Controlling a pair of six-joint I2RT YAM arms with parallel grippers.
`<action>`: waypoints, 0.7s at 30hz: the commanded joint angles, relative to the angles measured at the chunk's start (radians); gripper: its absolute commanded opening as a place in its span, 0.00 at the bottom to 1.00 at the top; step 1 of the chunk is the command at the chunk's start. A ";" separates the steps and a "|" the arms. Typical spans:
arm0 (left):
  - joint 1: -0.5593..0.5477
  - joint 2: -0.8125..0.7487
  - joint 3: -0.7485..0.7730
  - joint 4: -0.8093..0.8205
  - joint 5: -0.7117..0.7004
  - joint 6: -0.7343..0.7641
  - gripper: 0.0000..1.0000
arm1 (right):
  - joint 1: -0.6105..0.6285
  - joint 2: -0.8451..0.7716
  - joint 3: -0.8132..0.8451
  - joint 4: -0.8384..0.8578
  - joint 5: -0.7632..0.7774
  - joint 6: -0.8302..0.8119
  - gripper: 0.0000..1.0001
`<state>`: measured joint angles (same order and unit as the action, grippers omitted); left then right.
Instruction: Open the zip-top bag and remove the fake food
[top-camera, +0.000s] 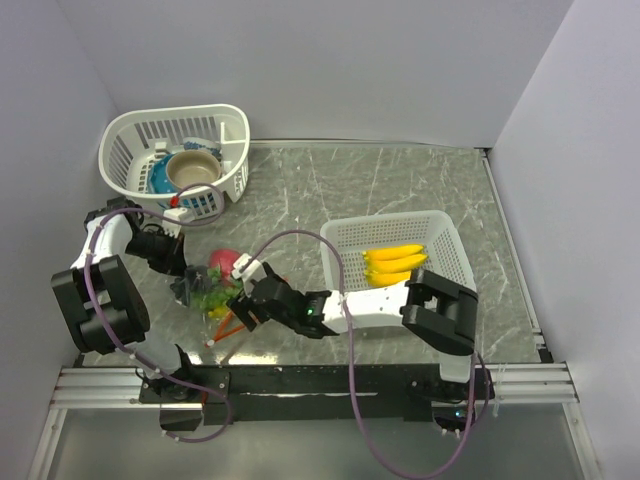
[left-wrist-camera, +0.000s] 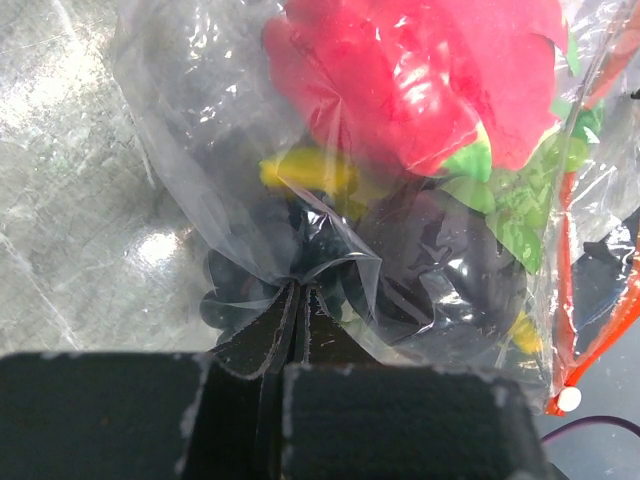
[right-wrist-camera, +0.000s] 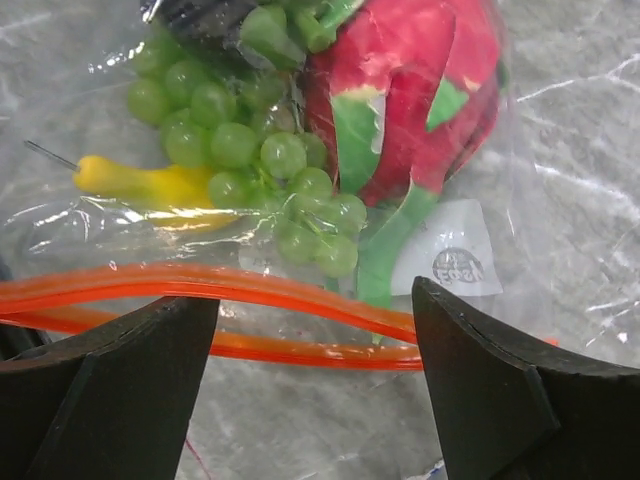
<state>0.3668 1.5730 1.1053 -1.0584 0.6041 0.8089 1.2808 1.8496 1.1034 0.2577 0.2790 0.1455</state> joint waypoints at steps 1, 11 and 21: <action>-0.003 -0.007 -0.002 -0.002 0.011 0.018 0.01 | 0.025 -0.073 -0.074 0.081 0.025 0.052 0.84; -0.003 0.010 0.007 -0.014 0.017 0.026 0.01 | 0.110 -0.179 -0.183 0.126 0.106 0.143 0.78; -0.002 -0.010 0.018 -0.035 0.017 0.032 0.01 | 0.103 -0.030 -0.065 0.109 0.048 0.160 0.77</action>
<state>0.3668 1.5875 1.1053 -1.0630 0.6048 0.8185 1.3937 1.7660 0.9722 0.3481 0.3367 0.2813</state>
